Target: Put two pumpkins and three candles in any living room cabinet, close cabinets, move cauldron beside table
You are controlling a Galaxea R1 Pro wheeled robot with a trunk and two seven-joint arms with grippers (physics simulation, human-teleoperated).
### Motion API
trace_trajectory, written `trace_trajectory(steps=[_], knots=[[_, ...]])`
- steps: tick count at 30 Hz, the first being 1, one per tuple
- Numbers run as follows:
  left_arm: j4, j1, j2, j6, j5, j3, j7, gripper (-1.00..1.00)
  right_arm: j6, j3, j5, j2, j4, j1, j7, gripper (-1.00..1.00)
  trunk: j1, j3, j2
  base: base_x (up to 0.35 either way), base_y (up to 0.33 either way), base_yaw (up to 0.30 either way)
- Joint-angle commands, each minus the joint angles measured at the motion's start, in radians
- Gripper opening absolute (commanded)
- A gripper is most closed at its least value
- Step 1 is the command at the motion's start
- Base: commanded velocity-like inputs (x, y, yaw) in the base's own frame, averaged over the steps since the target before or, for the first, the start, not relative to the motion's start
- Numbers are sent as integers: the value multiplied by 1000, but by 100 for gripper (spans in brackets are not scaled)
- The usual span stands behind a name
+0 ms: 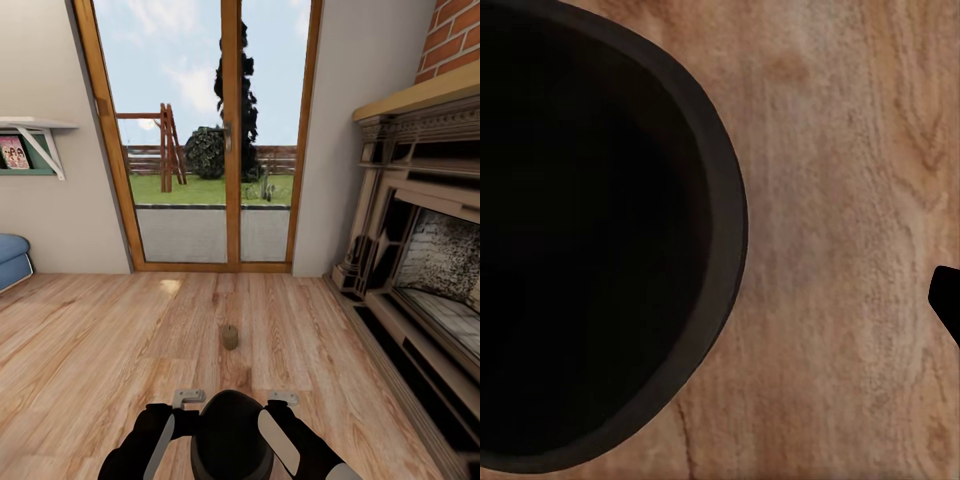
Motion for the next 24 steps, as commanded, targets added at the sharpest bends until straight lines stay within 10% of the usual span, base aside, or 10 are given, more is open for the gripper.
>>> trace_trajectory(steps=[1, 20, 24], knots=[[-1, 0, 0, 3, 5, 0, 2, 100, 2, 4, -7, -1, -1, -1, -8, 100, 0, -1, 0, 0, 0, 0], [-11, -18, 1, 8, 10, 8, 0, 100, -33, 5, -7, -2, -1, -1, -7, 100, 23, -24, -43, 0, 0, 0], [11, -47, 9, 9, 72, 24, 0, 100, -36, 6, -1, -3, -2, -1, -7, 100, 25, -39, -44, 0, 0, 0]])
